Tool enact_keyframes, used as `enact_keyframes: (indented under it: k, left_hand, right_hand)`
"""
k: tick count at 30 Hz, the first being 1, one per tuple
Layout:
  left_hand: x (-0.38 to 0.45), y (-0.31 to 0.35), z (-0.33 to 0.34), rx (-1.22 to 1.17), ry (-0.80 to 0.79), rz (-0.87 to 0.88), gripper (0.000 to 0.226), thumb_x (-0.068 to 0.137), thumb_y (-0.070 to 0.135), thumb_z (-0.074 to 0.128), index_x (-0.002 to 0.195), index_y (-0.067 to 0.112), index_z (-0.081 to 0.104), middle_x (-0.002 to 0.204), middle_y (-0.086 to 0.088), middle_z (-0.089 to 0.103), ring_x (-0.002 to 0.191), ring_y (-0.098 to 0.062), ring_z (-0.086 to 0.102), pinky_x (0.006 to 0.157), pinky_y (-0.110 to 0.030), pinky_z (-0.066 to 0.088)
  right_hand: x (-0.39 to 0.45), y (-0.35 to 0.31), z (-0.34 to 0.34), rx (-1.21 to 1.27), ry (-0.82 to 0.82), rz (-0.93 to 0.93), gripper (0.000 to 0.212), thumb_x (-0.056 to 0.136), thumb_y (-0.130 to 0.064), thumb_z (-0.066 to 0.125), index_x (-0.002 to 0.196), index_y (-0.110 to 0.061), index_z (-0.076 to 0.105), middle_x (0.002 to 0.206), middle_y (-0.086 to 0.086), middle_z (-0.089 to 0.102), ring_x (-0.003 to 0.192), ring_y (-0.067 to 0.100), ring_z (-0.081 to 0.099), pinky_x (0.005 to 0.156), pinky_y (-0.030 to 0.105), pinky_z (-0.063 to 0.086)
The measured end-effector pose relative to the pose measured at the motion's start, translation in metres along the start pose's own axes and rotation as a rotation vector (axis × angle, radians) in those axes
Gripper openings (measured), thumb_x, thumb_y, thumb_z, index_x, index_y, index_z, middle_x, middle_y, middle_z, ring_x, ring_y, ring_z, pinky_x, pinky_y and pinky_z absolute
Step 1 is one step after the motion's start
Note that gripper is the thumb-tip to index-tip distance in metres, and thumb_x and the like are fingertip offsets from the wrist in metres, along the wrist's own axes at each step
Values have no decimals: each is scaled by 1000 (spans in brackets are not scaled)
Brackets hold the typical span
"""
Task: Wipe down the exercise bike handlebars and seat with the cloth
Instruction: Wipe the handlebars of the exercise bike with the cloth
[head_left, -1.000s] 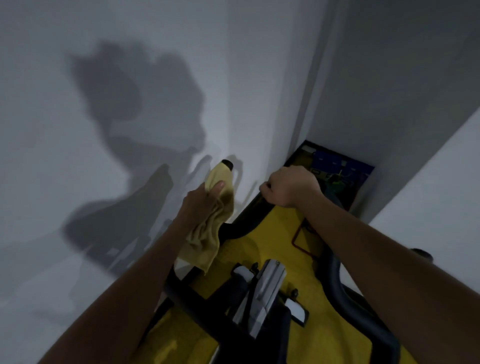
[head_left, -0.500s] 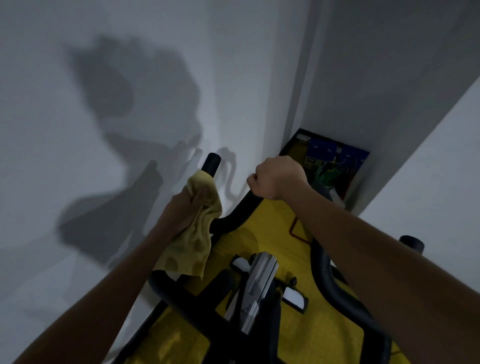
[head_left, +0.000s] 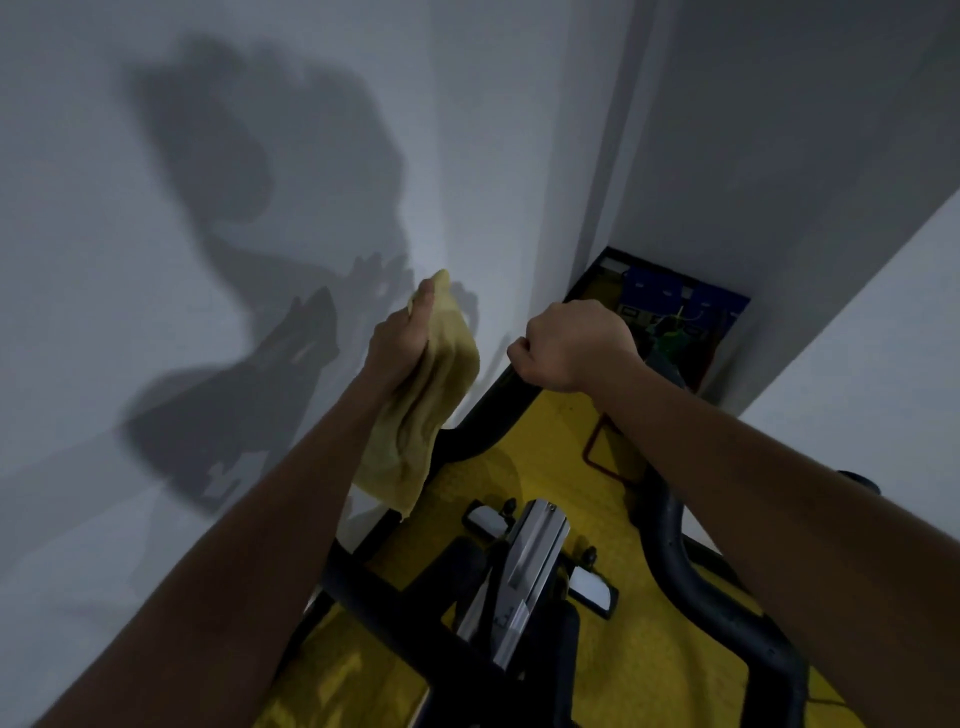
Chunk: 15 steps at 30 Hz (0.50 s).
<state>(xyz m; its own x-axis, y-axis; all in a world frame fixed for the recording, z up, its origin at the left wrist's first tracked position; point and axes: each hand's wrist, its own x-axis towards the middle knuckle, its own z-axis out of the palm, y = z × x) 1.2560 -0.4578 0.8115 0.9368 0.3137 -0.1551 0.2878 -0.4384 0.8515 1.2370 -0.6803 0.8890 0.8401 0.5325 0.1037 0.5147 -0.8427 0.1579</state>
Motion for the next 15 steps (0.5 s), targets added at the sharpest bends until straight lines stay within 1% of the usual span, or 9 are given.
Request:
enact_keyframes:
  k: [3,5,7,8,10,11,12,14,15]
  left_hand:
    - [-14,-14,-6,-35,-51,-43,99,82,89,24,131,13,63,130,-9,66,115,-25,60,108,-39,39]
    - [-24,-23,-10,4,-54,-61,97,82,90,22,123,15,68,115,-3,69,108,-21,61,107,-39,37]
    - [-32,-31,-16,89,-79,-33,91,82,91,17,97,21,74,90,7,70,89,-13,64,94,-35,39]
    - [-35,-37,-19,111,-101,-27,89,81,92,16,87,24,72,82,9,68,83,-10,64,85,-31,42]
    - [-44,-54,-29,178,-153,-66,85,79,94,16,83,26,67,78,6,67,78,-14,66,73,-28,45]
    - [-49,-66,-34,219,-175,-91,82,81,91,18,85,25,65,79,2,68,76,-17,66,70,-28,45]
    - [-54,-81,-40,314,-201,-73,75,88,85,21,93,24,65,84,-2,68,78,-21,66,70,-30,46]
    - [-68,-103,-49,515,-188,9,63,100,66,25,124,19,60,99,-8,68,88,-26,66,76,-34,49]
    - [-76,-111,-52,566,-160,39,64,101,64,24,130,18,58,101,-7,67,88,-23,65,78,-34,48]
  right_hand:
    - [-1,0,-1,6,-14,0,58,100,-43,31,54,-14,50,54,0,48,48,17,44,47,24,27]
    - [-1,0,-2,14,-14,2,57,100,-42,32,53,-14,49,53,0,47,47,17,43,47,24,26]
    - [-1,-1,-2,22,-11,1,58,100,-41,32,52,-14,48,53,0,46,47,17,42,47,24,26]
    - [-1,-1,-2,25,-14,1,58,101,-41,33,52,-14,48,52,0,46,47,17,42,47,24,25]
    - [-1,-2,-3,25,-25,-2,58,101,-41,32,53,-13,48,52,0,45,46,16,41,47,24,25]
    - [-2,-1,-3,24,-33,-1,58,101,-41,32,53,-13,48,52,0,46,47,16,41,47,25,25]
    - [-2,-1,-3,22,-40,0,58,101,-41,32,53,-13,49,52,0,46,47,16,42,47,25,26]
    - [-2,-2,-2,19,-43,0,58,102,-42,31,54,-13,50,53,0,47,48,17,44,47,25,27]
    - [-2,-2,-2,18,-40,0,59,102,-42,31,54,-13,50,53,0,47,48,16,44,47,25,28]
